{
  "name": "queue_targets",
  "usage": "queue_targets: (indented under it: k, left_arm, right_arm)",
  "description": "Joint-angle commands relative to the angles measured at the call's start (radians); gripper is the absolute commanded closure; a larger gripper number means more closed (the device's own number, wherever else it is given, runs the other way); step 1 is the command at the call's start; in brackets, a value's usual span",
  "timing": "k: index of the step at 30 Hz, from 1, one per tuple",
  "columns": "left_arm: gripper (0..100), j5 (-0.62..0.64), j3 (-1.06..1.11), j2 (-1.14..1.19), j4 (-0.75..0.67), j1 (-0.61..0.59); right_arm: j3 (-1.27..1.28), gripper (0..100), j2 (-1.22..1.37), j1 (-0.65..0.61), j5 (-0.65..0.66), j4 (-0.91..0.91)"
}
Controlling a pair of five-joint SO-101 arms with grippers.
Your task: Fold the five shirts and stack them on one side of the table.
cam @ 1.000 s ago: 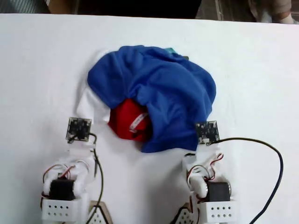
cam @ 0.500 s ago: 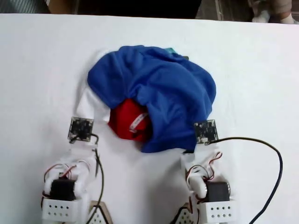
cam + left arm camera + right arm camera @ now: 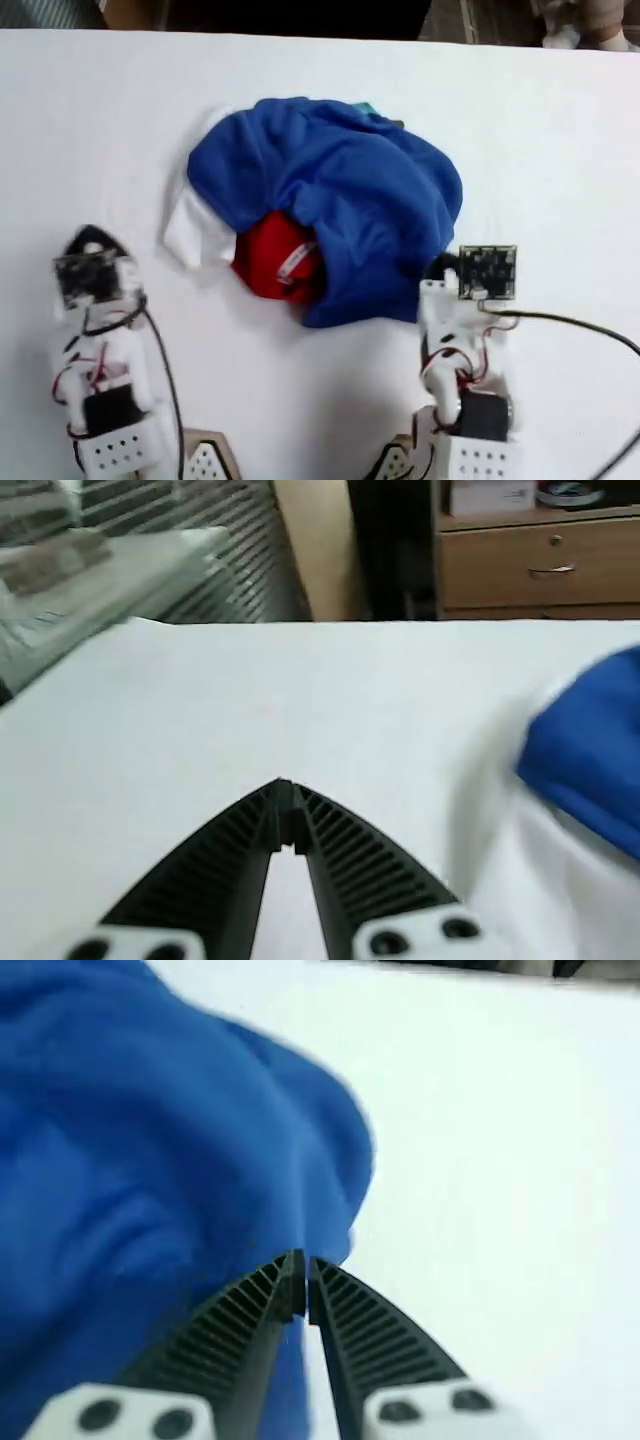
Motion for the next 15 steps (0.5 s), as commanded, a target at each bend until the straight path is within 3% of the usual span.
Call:
queue_targets:
  k: [1, 5, 10, 15]
  left_arm:
    - [97, -0.061, -0.143, -0.003, -0.048, -0.104]
    - [97, -0.091, -0.414, 0.002, 0.112, -0.086]
    - [97, -0.091, -0.794, 0.038, 0.371, 0.106]
    - [97, -0.089, -1.155, 0.321, 0.474, 0.163]
  right_arm:
    - [-0.275, 97.7, -0.001, 0.015, 0.114, 0.054]
    - [-0.546, 92.6, 0.001, 0.007, 0.17, 0.145]
    - [-0.845, 86.6, 0.019, 0.012, 0.175, 0.291]
    - [-1.172, 88.3, 0.254, 0.013, 0.175, 0.427]
